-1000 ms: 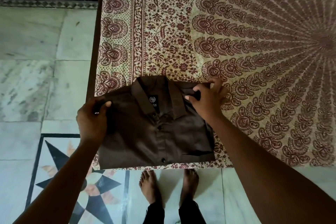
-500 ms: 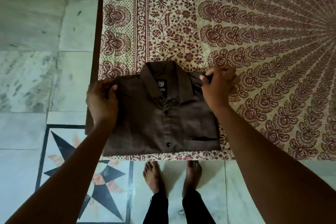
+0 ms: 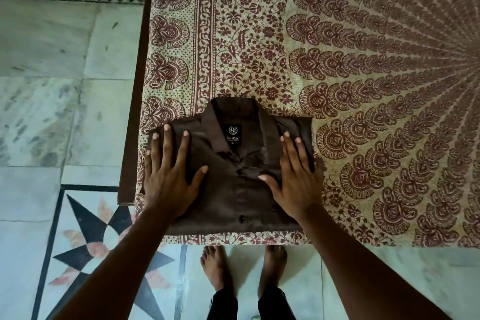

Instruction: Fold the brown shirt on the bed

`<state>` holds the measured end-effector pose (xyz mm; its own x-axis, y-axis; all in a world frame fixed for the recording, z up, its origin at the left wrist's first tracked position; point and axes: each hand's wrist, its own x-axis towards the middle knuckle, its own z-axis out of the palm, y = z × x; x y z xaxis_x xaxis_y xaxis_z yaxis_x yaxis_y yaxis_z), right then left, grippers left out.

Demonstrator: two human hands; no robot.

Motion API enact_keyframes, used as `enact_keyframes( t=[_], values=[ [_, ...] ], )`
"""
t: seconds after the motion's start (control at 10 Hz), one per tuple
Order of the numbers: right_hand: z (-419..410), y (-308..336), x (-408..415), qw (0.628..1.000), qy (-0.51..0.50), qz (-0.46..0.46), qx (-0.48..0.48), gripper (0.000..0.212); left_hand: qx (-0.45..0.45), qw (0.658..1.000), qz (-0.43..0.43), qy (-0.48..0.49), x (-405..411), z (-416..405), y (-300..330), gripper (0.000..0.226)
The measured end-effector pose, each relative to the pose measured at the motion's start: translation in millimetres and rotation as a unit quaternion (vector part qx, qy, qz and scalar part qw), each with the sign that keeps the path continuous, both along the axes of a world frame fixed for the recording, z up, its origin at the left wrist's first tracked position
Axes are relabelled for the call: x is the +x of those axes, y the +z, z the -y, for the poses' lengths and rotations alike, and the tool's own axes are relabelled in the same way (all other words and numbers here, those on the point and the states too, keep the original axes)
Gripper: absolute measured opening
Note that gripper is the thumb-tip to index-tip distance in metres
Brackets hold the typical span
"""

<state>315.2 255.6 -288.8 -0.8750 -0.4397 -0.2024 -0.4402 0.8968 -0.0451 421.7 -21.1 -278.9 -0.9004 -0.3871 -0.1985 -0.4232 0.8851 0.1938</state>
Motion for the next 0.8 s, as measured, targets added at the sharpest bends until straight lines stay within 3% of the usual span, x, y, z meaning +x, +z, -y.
enact_keyframes(
  t=[0.2,0.5,0.6,0.7,0.8],
  values=[
    [6.6,24.6,31.6,0.998,-0.037,-0.029,-0.028,0.097,-0.079,0.996,-0.022,-0.020,29.4,-16.0,25.7,0.094],
    [-18.5,-0.3,48.5,1.000,0.000,0.004,-0.019,0.093,-0.062,0.997,0.008,-0.050,45.9,-16.6,7.9,0.092],
    [-10.5,35.1,52.9,0.994,-0.040,0.014,-0.105,0.082,-0.002,0.999,-0.042,-0.028,45.5,-23.8,47.0,0.078],
    [-8.8,107.3,76.3,0.955,-0.108,0.014,-0.277,0.072,0.185,0.967,-0.175,0.012,51.5,-51.0,121.1,0.059],
    [-2.1,205.2,98.6,0.904,-0.180,-0.005,-0.389,0.058,0.310,0.908,-0.282,0.028,52.5,-74.9,214.9,0.036]
  ],
)
